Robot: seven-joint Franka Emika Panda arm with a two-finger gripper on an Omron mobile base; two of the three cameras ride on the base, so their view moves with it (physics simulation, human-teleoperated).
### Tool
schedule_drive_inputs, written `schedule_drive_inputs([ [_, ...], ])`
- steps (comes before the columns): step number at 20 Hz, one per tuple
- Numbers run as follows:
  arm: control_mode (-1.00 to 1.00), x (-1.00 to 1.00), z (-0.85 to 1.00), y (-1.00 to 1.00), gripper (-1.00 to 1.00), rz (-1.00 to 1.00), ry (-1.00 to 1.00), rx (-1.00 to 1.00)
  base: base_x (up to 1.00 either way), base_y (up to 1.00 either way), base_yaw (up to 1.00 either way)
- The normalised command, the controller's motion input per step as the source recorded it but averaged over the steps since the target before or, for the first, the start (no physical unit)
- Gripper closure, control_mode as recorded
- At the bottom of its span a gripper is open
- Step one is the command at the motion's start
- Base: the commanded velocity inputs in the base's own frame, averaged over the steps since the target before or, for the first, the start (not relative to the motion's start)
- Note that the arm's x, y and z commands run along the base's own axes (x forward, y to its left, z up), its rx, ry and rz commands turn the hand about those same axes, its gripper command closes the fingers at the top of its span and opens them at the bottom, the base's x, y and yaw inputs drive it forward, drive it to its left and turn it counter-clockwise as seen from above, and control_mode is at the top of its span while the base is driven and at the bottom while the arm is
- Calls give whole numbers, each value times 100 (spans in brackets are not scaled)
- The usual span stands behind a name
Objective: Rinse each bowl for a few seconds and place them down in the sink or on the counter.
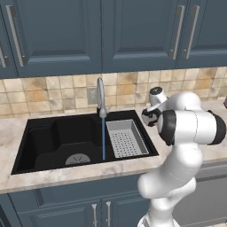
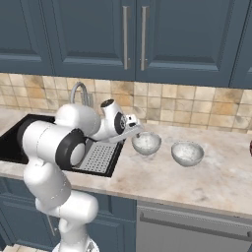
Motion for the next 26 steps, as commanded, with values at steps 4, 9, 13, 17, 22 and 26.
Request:
schedule_drive_inputs([
  [4, -100, 24, -19, -7, -100, 0, 4, 3, 0, 0, 0],
  [9, -100, 25, -17, -8, -100, 0, 4, 4, 0, 0, 0],
  [13, -100, 25, -16, -9, -100, 0, 4, 4, 0, 0, 0],
  [17, -100, 25, -16, -10, -100, 0, 5, 4, 0, 0, 0],
  [22, -100, 23, -18, -10, -100, 0, 5, 4, 0, 0, 0],
  [26, -100, 19, -20, -8, -100, 0, 5, 4, 0, 0, 0],
])
